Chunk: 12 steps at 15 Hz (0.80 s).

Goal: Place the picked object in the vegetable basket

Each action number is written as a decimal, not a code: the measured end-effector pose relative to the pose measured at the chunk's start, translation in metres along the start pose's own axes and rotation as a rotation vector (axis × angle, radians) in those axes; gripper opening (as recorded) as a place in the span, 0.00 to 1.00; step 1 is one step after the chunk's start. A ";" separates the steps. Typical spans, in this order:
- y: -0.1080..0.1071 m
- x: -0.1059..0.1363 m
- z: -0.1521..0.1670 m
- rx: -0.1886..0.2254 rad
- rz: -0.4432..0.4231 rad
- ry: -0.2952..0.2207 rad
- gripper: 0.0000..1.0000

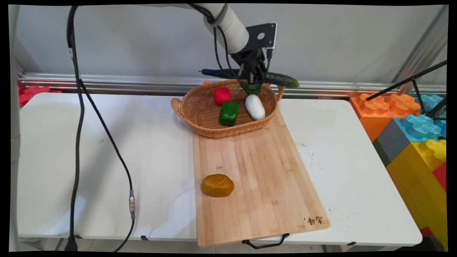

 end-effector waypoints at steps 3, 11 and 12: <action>0.000 -0.011 0.009 -0.029 0.033 -0.020 0.00; 0.003 -0.026 0.022 -0.082 0.065 -0.030 1.00; 0.003 -0.026 0.023 -0.085 0.063 -0.028 1.00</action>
